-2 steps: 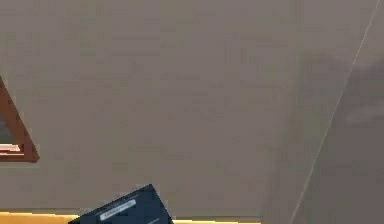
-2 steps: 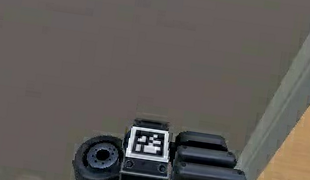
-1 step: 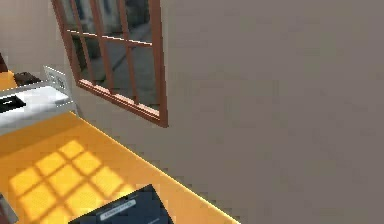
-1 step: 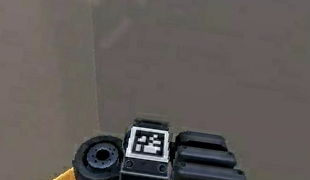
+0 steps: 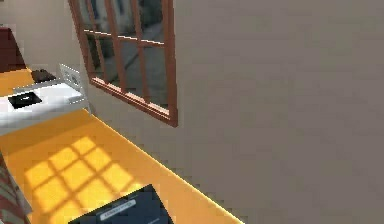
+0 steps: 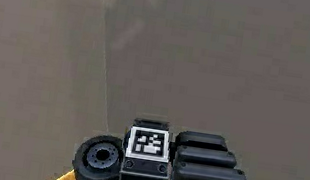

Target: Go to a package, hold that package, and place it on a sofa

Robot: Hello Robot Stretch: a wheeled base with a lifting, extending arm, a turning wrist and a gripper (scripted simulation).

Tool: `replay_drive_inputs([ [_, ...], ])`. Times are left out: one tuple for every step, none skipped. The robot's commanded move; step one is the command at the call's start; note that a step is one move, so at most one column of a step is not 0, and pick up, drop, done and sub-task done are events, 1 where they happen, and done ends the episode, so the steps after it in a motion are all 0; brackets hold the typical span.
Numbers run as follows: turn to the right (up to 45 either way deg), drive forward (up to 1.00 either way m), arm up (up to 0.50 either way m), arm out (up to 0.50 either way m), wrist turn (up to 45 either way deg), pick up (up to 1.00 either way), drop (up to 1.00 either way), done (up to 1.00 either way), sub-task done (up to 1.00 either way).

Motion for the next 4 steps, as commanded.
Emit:
replay_drive_inputs([
  [0.0, 0.60, 0.00, 0.00, 0.0, 0.00, 0.00, 0.00, 0.00],
  [-45.0, 0.00, 0.00, 0.00, 0.0, 0.00, 0.00, 0.00, 0.00],
  [0.0, 1.00, 0.00, 0.00, 0.0, 0.00, 0.00, 0.00, 0.00],
  [-3.0, 0.00, 0.00, 0.00, 0.0, 0.00, 0.00, 0.00, 0.00],
])
